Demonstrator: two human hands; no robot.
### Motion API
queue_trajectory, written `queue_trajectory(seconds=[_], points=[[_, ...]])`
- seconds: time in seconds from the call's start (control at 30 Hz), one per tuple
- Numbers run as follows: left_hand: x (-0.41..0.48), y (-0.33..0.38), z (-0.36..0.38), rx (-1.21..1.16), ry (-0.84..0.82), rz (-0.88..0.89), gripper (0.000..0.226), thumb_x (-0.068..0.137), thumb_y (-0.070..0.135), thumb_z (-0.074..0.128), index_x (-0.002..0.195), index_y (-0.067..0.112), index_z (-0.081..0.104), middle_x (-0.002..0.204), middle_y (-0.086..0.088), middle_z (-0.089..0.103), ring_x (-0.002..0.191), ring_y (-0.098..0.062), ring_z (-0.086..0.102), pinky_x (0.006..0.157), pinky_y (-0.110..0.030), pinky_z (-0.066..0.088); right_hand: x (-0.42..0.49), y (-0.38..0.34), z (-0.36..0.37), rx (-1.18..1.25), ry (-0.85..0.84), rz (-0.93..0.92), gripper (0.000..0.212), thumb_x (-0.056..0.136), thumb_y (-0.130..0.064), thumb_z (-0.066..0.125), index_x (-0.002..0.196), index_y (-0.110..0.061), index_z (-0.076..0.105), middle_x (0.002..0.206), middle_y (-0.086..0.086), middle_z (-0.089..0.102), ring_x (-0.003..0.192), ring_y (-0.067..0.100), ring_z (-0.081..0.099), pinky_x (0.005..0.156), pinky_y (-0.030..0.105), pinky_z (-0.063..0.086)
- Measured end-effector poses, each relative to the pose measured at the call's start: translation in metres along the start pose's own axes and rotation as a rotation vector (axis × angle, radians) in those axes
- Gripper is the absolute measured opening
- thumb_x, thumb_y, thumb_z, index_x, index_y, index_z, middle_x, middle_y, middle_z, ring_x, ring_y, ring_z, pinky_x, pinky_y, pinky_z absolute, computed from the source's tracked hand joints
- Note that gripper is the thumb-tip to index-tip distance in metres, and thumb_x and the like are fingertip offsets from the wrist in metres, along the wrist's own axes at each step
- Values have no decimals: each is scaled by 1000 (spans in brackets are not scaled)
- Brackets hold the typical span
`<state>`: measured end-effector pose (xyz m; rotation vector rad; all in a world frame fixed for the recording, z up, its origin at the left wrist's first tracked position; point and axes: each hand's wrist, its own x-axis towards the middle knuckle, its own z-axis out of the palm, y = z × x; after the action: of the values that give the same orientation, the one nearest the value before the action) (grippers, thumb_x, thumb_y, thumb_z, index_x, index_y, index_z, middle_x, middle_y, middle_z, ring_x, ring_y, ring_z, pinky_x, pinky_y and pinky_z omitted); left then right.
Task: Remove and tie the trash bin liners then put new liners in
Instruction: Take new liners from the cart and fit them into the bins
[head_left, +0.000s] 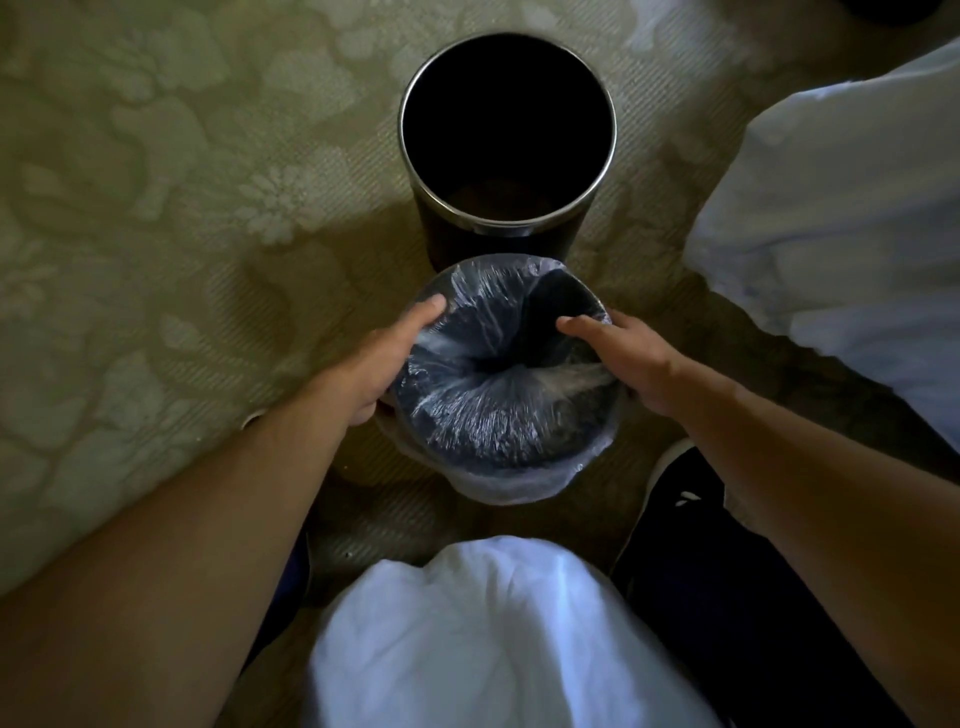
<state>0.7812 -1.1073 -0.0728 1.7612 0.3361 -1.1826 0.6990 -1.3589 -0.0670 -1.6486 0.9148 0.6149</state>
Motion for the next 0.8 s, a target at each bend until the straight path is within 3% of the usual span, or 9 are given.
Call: queue_trajectory(seconds=[0.1, 0.17, 0.27, 0.3, 0.33, 0.4, 0.5, 0.67, 0.8], points=[[0, -1, 2, -68, -2, 17, 94, 67, 98, 36, 134, 36, 57, 140, -8, 58, 128, -29, 51, 112, -54, 24, 0, 2, -1, -89, 10, 79, 57, 76, -66, 69, 118, -29, 67, 111, 7, 71, 98, 28, 68, 92, 46, 56], [-4, 3, 6, -39, 136, 29, 97, 72, 96, 26, 138, 31, 52, 140, -8, 56, 126, -29, 50, 108, -50, 27, -1, 3, -1, -208, 138, -44, 56, 84, -61, 69, 126, -24, 61, 118, 5, 67, 102, 23, 65, 93, 43, 56], [-10, 8, 9, 359, 721, 318, 53, 93, 64, 39, 125, 23, 50, 122, -6, 55, 108, -23, 54, 82, -36, 43, -17, 6, -4, -581, 524, -504, 56, 89, -51, 66, 134, -22, 51, 128, 5, 54, 114, 22, 54, 96, 41, 50], [-16, 13, 11, 599, 866, 513, 39, 93, 51, 47, 118, 22, 52, 117, -6, 54, 105, -22, 52, 81, -34, 42, -23, 5, -3, -761, 583, -724, 45, 90, -45, 64, 127, -22, 56, 123, 6, 54, 112, 23, 52, 95, 42, 48], [-20, 18, 15, 813, 874, 716, 29, 92, 41, 52, 113, 20, 53, 112, -6, 53, 103, -22, 50, 81, -32, 42, -26, 2, -2, -901, 550, -914, 34, 91, -40, 62, 118, -21, 60, 116, 6, 55, 107, 24, 52, 92, 43, 48], [-28, 26, 27, 1084, 585, 900, 19, 93, 32, 53, 108, 20, 56, 105, -3, 54, 100, -22, 51, 82, -33, 43, -31, -7, 7, -1073, 291, -1052, 26, 92, -36, 58, 112, -22, 66, 111, 3, 58, 101, 21, 56, 88, 45, 50], [-35, 22, 49, 1295, 130, 660, 23, 98, 32, 49, 118, 22, 52, 109, -2, 61, 103, -23, 57, 94, -42, 46, -41, -16, 27, -1325, -87, -805, 46, 94, -51, 52, 135, -30, 54, 130, -1, 59, 119, 22, 57, 104, 48, 44], [-49, 3, 49, 1686, -82, 395, 49, 94, 52, 43, 135, 26, 48, 118, -3, 66, 117, -25, 59, 115, -54, 22, -65, 0, 24, -1639, -226, -578, 57, 98, -65, 25, 115, -31, 67, 112, -4, 72, 114, 20, 63, 110, 48, 31], [-60, 5, 39, 1761, -141, 393, 49, 95, 56, 35, 113, 26, 70, 104, 2, 70, 106, -19, 61, 112, -51, 24, -68, 0, 17, -1643, -262, -627, 60, 101, -64, 23, 103, -29, 71, 99, -6, 73, 105, 19, 62, 108, 45, 31]])
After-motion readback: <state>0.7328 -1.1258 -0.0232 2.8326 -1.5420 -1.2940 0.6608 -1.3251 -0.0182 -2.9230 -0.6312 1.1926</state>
